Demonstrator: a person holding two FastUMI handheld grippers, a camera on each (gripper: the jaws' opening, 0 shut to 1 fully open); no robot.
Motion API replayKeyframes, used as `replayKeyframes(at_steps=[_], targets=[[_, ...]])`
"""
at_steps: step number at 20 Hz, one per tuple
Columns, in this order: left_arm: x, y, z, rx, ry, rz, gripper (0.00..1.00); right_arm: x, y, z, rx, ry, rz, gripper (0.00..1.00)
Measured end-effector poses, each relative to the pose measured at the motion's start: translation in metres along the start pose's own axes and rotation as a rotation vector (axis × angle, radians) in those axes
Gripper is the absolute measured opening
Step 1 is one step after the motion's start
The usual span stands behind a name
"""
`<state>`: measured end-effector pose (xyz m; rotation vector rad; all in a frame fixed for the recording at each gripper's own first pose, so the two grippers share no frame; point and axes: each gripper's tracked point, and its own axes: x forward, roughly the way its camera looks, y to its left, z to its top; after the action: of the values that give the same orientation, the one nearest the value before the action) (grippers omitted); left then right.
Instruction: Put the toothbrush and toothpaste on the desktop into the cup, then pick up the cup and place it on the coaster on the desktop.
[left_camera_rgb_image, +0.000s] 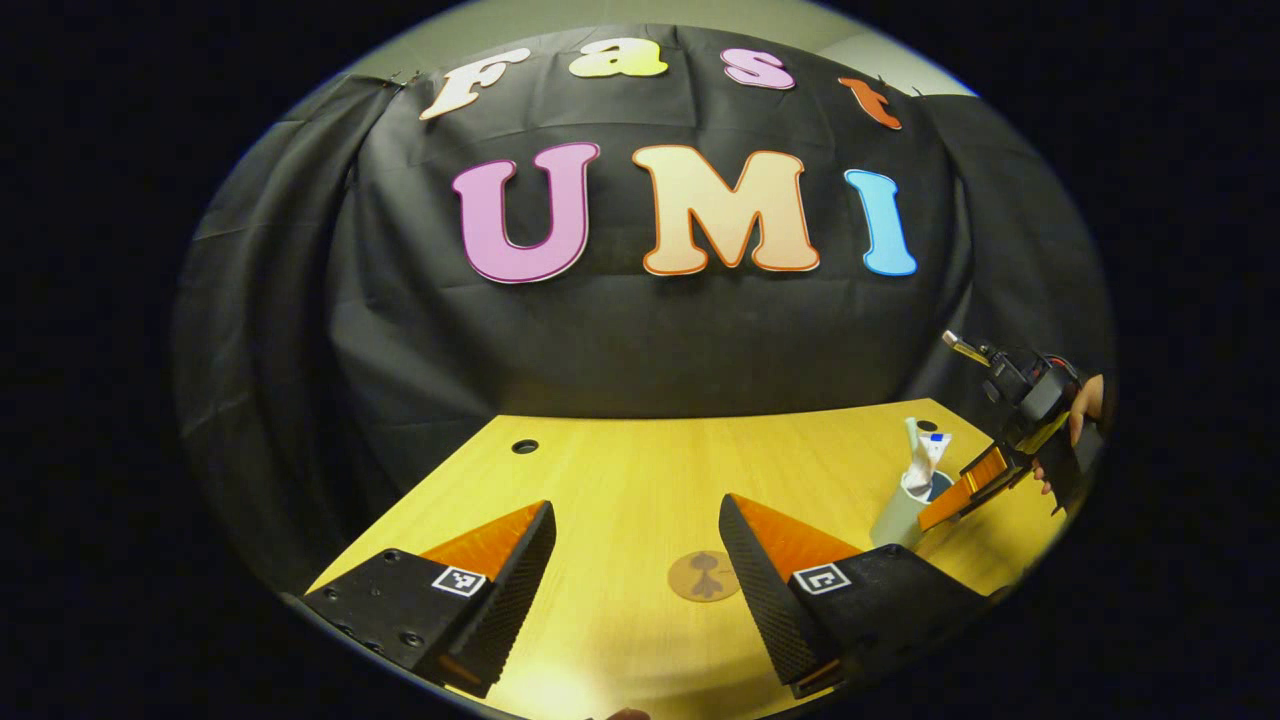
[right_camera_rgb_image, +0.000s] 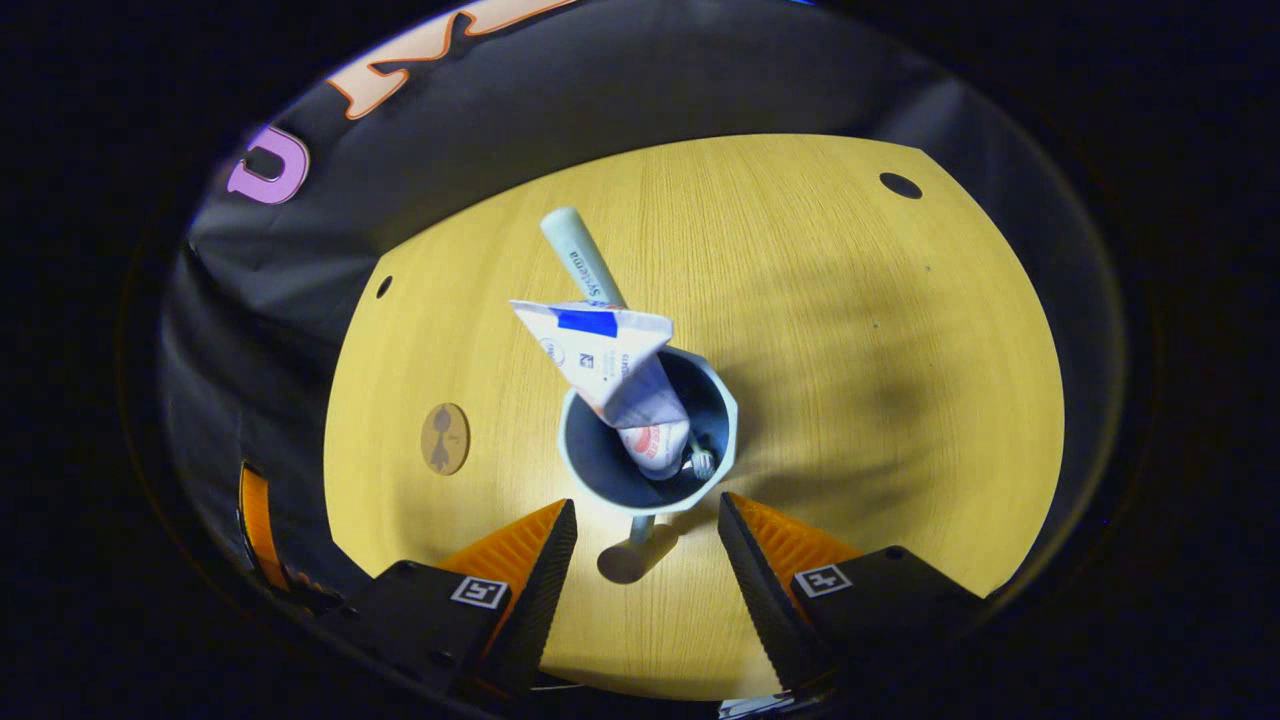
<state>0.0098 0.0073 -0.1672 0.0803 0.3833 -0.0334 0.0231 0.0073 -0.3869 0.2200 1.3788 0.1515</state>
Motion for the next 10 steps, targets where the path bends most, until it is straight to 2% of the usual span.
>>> replayKeyframes(at_steps=[2, 3, 6, 7, 8, 9, 10], targets=[[0.0, 0.015, -0.005, 0.0, 0.013, 0.018, 0.95, 0.01, 0.0, -0.003, 0.002, 0.023, -0.019, 0.75], [0.001, 0.021, -0.006, -0.003, 0.018, 0.026, 0.95, 0.012, -0.003, -0.003, -0.006, 0.031, -0.035, 0.83], [0.002, 0.033, -0.008, -0.006, 0.021, 0.035, 0.95, 0.021, -0.01, -0.004, -0.015, 0.049, -0.082, 0.83], [0.002, 0.036, -0.008, -0.004, 0.022, 0.036, 0.95, 0.022, -0.011, -0.005, -0.012, 0.056, -0.082, 0.72], [0.004, 0.038, -0.009, -0.004, 0.024, 0.035, 0.95, 0.021, -0.012, -0.007, -0.007, 0.064, -0.081, 0.72], [0.005, 0.04, -0.01, -0.006, 0.026, 0.031, 0.95, 0.022, -0.013, -0.008, -0.007, 0.075, -0.077, 0.65], [0.007, 0.041, -0.012, -0.006, 0.03, 0.029, 0.95, 0.022, -0.015, -0.01, -0.009, 0.084, -0.073, 0.63]])
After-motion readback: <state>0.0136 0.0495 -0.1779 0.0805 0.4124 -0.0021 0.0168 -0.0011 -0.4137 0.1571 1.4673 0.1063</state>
